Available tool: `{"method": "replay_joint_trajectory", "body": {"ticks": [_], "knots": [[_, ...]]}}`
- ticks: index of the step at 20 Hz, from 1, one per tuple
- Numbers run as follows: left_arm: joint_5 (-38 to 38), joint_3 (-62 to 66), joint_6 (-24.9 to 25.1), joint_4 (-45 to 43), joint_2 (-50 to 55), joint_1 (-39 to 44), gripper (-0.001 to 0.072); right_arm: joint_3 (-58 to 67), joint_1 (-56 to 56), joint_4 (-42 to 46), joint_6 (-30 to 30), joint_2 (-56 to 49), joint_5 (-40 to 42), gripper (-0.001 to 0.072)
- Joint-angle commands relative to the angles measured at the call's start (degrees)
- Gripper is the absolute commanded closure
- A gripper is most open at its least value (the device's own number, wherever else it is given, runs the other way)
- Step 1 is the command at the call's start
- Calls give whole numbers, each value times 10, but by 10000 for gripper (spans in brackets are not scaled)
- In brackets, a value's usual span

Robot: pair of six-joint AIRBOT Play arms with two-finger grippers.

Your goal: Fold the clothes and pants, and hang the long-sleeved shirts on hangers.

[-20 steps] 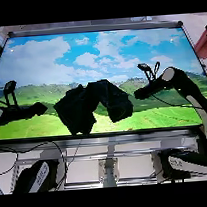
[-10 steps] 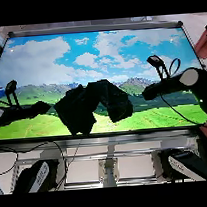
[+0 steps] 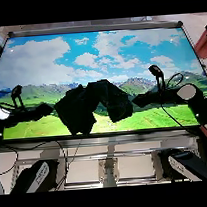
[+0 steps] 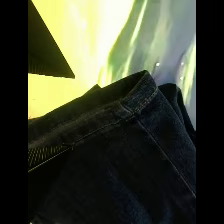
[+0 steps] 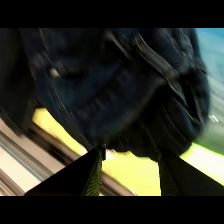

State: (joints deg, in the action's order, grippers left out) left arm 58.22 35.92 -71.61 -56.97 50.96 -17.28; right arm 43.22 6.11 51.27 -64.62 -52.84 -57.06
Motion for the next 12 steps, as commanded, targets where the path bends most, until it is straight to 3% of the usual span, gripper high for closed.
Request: {"method": "replay_joint_trajectory", "body": {"ticks": [1, 6, 12], "knots": [[-21, -2, 1, 36, 61, 8, 238, -9, 0, -64, 13, -19, 41, 330], [-94, -2, 22, 80, 139, 46, 238, -9, 0, -64, 13, -19, 41, 330], [-175, -2, 22, 112, 144, 70, 240, -9, 0, -56, 13, -19, 41, 330]]}}
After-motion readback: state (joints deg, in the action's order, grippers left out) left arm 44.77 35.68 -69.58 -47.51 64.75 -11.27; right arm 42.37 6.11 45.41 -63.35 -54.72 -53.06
